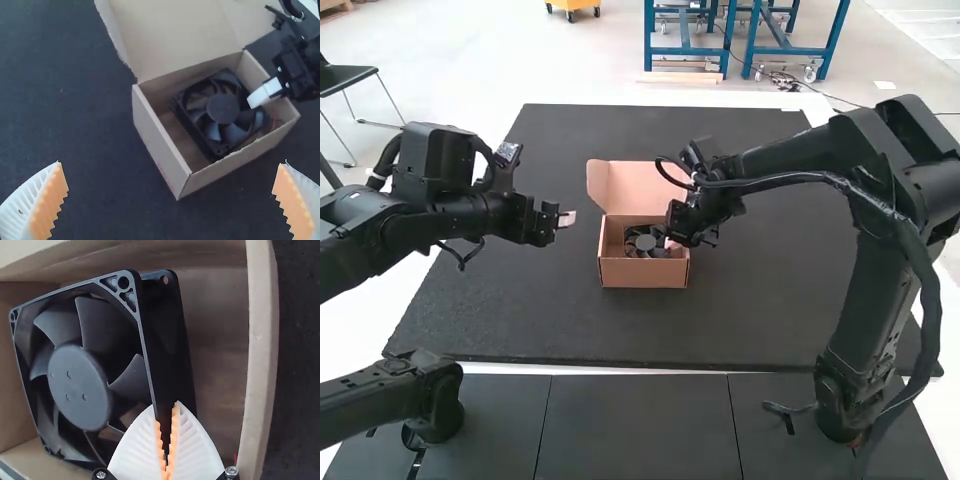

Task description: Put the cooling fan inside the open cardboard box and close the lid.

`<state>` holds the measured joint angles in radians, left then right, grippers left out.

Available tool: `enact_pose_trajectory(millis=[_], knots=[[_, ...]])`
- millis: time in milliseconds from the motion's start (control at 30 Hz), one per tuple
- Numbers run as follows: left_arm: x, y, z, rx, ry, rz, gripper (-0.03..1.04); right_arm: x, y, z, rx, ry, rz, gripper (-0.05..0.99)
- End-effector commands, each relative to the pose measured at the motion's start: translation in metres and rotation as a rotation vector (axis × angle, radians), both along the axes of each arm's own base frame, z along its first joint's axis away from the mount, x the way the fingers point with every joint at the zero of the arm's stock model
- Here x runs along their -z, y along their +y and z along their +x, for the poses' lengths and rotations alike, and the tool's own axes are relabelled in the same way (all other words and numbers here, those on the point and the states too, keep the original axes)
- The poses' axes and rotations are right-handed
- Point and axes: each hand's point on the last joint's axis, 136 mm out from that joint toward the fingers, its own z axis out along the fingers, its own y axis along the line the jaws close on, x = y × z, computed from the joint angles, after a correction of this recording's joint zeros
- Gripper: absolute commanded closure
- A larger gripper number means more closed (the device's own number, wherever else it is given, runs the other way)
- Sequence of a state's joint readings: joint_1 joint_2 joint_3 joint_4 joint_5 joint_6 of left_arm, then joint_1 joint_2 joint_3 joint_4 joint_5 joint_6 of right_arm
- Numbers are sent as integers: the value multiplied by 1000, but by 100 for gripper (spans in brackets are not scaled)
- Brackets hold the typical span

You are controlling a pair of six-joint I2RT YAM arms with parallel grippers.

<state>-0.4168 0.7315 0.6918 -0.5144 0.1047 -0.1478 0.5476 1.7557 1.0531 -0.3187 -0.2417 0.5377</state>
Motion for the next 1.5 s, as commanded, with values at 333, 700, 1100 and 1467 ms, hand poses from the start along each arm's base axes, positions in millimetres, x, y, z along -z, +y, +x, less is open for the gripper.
enact_pose_trajectory(millis=[333,700,1100,1467], knots=[[-14,1,2,-8,-41,-31,4,-20,14,18,-38,-58,42,52],[-35,-4,13,-9,-92,-55,4,-107,33,38,-108,-192,131,26],[-41,3,51,-85,-42,-10,4,-198,-21,36,-95,-439,28,26],[-37,26,86,-199,-3,28,4,-184,-76,29,-39,-569,-118,26]])
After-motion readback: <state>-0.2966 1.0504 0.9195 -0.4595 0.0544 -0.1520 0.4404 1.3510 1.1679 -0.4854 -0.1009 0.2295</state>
